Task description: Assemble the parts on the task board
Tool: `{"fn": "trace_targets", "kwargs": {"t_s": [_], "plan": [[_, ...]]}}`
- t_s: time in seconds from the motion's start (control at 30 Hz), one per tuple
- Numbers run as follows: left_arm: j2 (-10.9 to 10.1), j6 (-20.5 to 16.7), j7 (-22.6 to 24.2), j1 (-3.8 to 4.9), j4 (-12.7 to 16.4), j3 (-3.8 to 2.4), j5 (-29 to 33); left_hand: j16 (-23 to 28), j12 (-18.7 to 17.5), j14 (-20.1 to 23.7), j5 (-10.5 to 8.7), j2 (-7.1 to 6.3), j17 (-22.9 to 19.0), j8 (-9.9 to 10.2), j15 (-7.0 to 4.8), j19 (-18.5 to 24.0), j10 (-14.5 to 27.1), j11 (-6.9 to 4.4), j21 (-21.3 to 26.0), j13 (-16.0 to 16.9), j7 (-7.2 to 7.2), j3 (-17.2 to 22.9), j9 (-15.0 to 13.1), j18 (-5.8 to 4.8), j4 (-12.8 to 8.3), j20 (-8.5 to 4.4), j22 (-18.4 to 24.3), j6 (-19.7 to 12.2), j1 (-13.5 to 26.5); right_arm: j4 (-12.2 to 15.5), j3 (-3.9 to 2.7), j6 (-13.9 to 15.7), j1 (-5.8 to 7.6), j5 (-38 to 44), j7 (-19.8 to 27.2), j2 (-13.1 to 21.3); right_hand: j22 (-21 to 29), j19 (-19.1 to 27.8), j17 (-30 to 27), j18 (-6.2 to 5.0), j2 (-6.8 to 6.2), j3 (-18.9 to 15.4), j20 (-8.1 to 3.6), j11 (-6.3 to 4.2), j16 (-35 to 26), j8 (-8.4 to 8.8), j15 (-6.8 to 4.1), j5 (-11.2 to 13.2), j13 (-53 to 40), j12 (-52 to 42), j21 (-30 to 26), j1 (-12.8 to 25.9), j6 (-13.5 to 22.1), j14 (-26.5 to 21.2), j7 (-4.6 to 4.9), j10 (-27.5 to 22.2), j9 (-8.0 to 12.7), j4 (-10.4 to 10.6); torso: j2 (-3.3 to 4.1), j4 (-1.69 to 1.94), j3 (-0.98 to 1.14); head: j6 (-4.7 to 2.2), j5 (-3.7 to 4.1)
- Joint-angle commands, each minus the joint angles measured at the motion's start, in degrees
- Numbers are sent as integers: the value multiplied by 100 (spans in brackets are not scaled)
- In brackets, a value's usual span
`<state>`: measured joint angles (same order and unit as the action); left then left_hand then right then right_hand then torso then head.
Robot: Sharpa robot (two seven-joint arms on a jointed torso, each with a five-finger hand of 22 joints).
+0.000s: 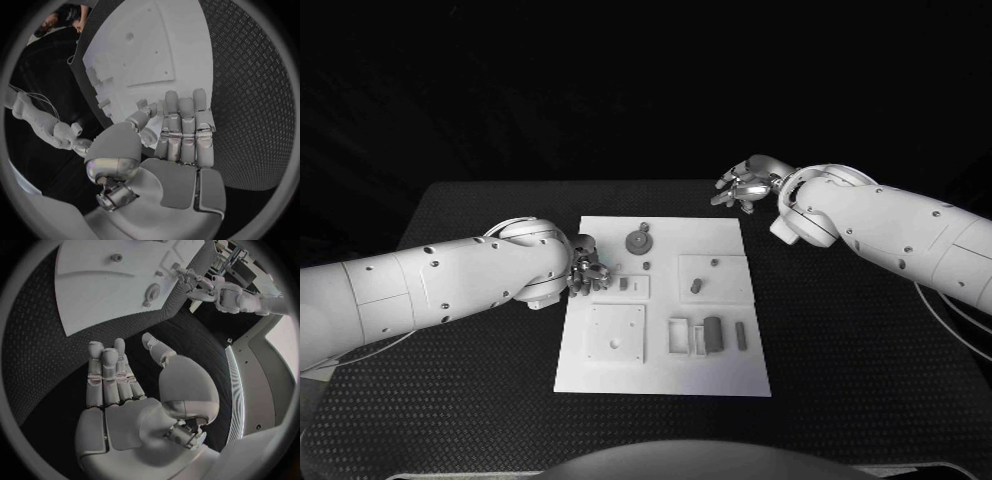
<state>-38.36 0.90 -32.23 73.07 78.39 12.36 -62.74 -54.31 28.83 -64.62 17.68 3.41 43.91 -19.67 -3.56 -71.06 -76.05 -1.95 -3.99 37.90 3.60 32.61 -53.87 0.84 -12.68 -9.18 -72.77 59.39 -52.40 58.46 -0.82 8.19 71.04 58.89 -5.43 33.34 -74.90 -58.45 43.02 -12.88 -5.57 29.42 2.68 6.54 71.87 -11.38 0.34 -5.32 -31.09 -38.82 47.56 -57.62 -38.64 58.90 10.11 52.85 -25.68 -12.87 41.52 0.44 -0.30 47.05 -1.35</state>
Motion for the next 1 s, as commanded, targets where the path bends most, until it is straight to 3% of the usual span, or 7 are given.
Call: {"fn": "trace_targets", "kwargs": {"t_s": [0.03,0.33,1.0], "plan": [[39,-1,-26,-21,-22,13,-3,-19,23,-11,-70,-99,-10,43,-36,-24,-3,-26,5,-13,15,141,32,-79,-88,-29,-10,51,-19,15,-2,-61,-2,46,20,3,-105,-5,-5,-212,30,2,-39,-10,20,-20,-22,-13,7,-24,-22,10,7,-26,280,-41,7,31,0,0,1,3,3],[73,46,-25,-25,-80,23,-3,-20,30,-4,-205,-462,-30,123,-40,-20,5,-23,12,-44,20,-30,104,-77,220,-34,-8,90,199,17,-2,-61,-1,46,21,7,-105,-5,-6,-212,29,2,-39,-10,20,-21,-22,-13,7,-25,-22,9,7,-27,280,-42,7,30,1,0,0,13,15],[74,-140,58,-44,-70,23,3,-35,48,-6,-279,-627,-38,153,-53,-17,3,-36,12,-57,5,-281,123,-65,393,-46,1,123,434,8,-2,-69,-2,61,23,-4,-105,-5,-7,-212,30,4,-39,-10,21,-23,-22,-13,10,-27,-22,4,7,-27,280,-43,9,27,-2,-2,1,7,27]]}}
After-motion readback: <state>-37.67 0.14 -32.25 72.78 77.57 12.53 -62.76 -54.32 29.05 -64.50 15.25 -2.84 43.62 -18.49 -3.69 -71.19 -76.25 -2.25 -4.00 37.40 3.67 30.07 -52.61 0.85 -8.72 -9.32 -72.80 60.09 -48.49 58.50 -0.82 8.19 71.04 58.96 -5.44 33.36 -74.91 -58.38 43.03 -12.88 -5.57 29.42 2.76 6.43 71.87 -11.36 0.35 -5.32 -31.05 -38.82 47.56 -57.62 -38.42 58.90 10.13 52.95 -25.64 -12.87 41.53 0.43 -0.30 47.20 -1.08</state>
